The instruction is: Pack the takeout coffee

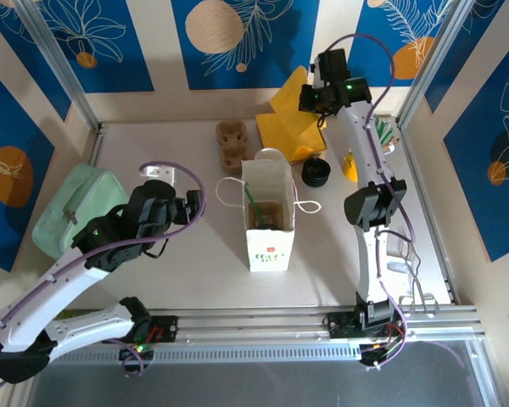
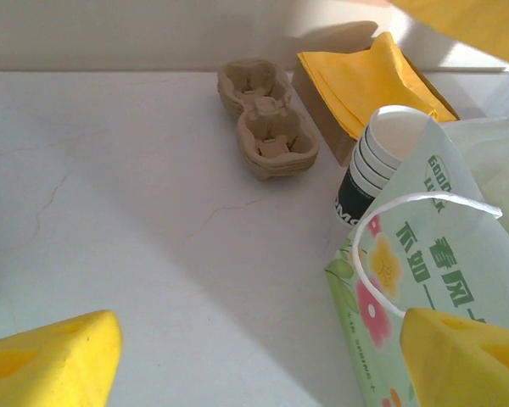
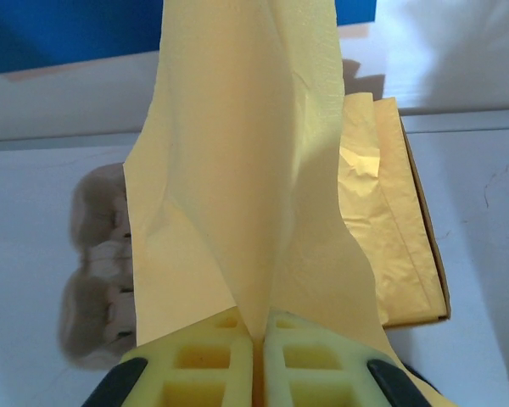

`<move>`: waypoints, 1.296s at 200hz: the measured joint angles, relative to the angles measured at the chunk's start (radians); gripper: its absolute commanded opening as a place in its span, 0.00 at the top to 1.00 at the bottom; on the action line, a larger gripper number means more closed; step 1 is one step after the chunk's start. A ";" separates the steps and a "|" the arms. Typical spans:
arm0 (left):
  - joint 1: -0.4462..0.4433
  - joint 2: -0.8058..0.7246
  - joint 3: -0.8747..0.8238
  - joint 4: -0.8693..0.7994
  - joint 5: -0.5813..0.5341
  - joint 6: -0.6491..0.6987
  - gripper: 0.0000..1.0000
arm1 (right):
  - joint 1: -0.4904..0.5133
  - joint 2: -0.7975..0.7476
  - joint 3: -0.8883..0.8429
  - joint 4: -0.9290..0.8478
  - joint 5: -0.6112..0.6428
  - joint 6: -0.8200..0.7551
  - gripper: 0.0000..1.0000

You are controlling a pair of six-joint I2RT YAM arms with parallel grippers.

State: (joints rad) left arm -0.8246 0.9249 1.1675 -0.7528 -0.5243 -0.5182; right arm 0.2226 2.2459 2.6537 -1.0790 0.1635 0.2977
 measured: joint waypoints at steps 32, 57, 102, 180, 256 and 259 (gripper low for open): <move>0.000 -0.013 0.000 0.001 0.019 -0.001 0.15 | 0.000 -0.161 -0.026 -0.048 -0.108 0.026 0.91; 0.000 -0.018 0.000 0.001 0.045 -0.004 0.15 | 0.009 -0.310 -0.073 -0.077 -0.206 0.052 0.90; 0.000 -0.028 -0.003 0.013 0.135 -0.043 0.15 | 0.080 -0.500 -0.169 -0.118 -0.455 0.149 0.92; 0.000 -0.059 -0.084 0.073 0.238 -0.128 0.15 | 0.338 -0.806 -0.700 0.019 -0.425 0.378 1.00; 0.000 -0.080 -0.103 0.081 0.257 -0.177 0.17 | 0.409 -0.922 -0.995 0.152 -0.252 0.512 1.00; 0.000 -0.080 -0.103 0.082 0.258 -0.179 0.17 | 0.409 -0.923 -1.003 0.154 -0.248 0.515 1.00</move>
State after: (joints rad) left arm -0.8246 0.8444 1.0645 -0.6712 -0.2661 -0.6975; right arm 0.6319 1.3228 1.6512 -0.9245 -0.0841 0.8127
